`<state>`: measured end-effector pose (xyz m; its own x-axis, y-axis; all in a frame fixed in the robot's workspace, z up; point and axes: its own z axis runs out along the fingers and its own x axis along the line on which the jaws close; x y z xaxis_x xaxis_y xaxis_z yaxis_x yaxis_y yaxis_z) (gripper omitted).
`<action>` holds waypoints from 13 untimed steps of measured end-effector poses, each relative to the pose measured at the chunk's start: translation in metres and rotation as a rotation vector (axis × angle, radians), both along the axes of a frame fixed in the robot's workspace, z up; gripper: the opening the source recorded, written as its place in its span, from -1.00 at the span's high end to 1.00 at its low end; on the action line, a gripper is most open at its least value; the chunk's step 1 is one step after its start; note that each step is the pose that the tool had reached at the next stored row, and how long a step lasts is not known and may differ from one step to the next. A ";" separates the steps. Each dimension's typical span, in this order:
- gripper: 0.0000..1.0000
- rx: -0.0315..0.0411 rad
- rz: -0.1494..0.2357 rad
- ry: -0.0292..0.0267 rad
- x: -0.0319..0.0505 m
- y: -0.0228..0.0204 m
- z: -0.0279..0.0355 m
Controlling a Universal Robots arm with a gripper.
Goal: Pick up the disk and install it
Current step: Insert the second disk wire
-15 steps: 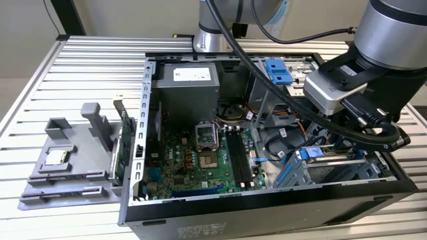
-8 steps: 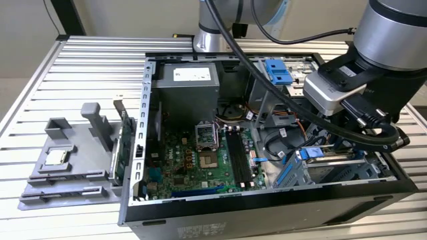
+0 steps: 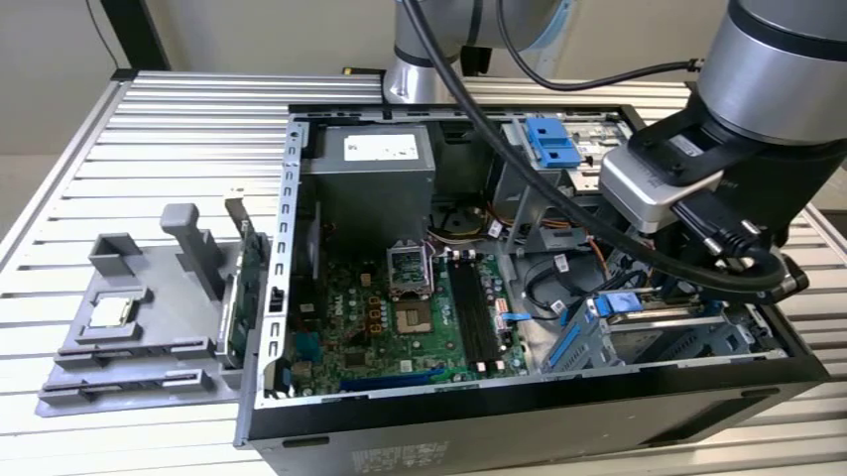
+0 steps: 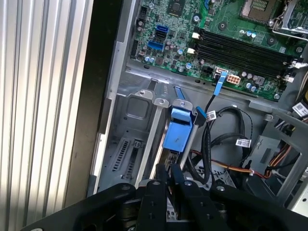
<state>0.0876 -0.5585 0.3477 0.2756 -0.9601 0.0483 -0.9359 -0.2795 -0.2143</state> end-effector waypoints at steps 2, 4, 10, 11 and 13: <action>1.00 0.0022 -0.004 0.0000 -0.0006 -0.0001 -0.0004; 1.00 0.0075 -0.009 -0.0002 -0.0013 0.0000 -0.0011; 1.00 0.0173 -0.050 -0.0005 -0.0023 0.0001 -0.0034; 1.00 0.0178 -0.063 -0.0006 -0.0023 0.0000 -0.0038; 1.00 0.0196 -0.088 -0.0007 -0.0023 0.0000 -0.0048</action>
